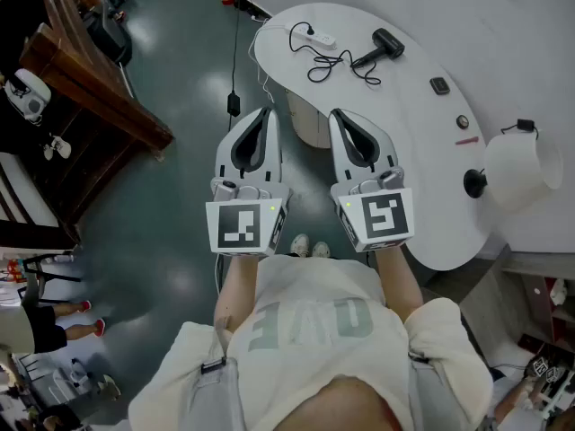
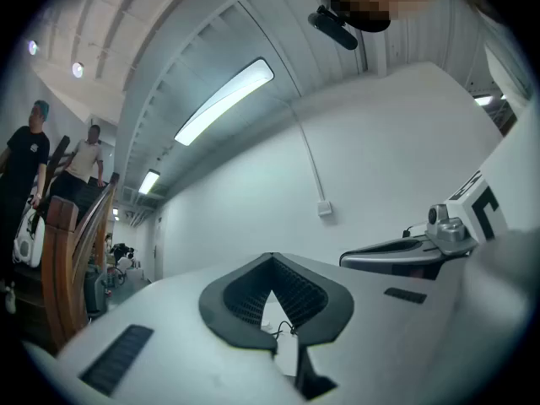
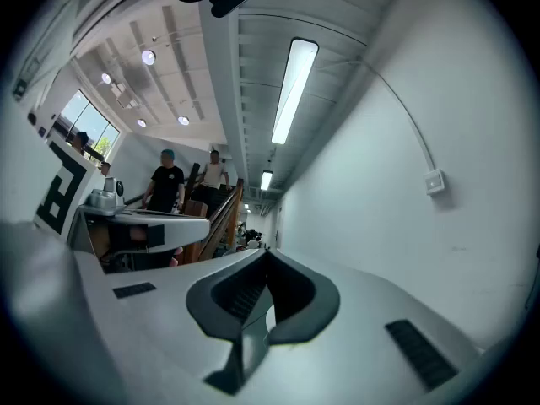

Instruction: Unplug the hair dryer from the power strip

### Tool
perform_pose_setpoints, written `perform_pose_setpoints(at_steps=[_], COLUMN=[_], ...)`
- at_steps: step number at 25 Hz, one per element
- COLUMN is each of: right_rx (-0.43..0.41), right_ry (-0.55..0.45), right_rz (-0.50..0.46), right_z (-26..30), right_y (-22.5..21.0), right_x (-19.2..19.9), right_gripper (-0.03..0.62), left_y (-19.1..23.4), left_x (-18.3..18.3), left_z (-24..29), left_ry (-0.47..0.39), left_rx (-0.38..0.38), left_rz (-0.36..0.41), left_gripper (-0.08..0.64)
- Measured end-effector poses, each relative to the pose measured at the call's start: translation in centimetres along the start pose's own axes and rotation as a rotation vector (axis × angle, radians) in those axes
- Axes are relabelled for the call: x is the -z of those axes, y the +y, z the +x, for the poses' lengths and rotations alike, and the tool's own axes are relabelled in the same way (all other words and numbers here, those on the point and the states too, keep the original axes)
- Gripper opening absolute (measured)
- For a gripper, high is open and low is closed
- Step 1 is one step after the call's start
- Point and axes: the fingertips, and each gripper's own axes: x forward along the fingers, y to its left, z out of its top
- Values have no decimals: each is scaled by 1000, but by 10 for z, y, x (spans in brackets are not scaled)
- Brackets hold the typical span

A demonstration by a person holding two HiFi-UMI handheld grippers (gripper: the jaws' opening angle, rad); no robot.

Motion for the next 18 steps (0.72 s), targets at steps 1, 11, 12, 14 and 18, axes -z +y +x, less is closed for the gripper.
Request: perform_pose_setpoints(at_steps=[1, 11, 12, 14, 18], right_rx=[-4, -63, -70, -85, -109], right_ry=[-2, 12, 9, -3, -6], right_rz=[17, 168, 171, 153, 160], right_z=[0, -6, -6, -6, -5], right_y=[-2, -21, -24, -27, -27], right_x=[1, 11, 12, 14, 19], right_gripper=[20, 20, 20, 20, 20], left_y=[-1, -3, -3, -3, 0], left_x=[0, 3, 3, 5, 17], left_z=[1, 7, 7, 7, 9], left_ry=[-3, -16, -21, -30, -14], left_rx=[4, -10, -13, -15, -18], left_rz=[2, -23, -22, -16, -19], left_gripper=[12, 12, 12, 12, 12])
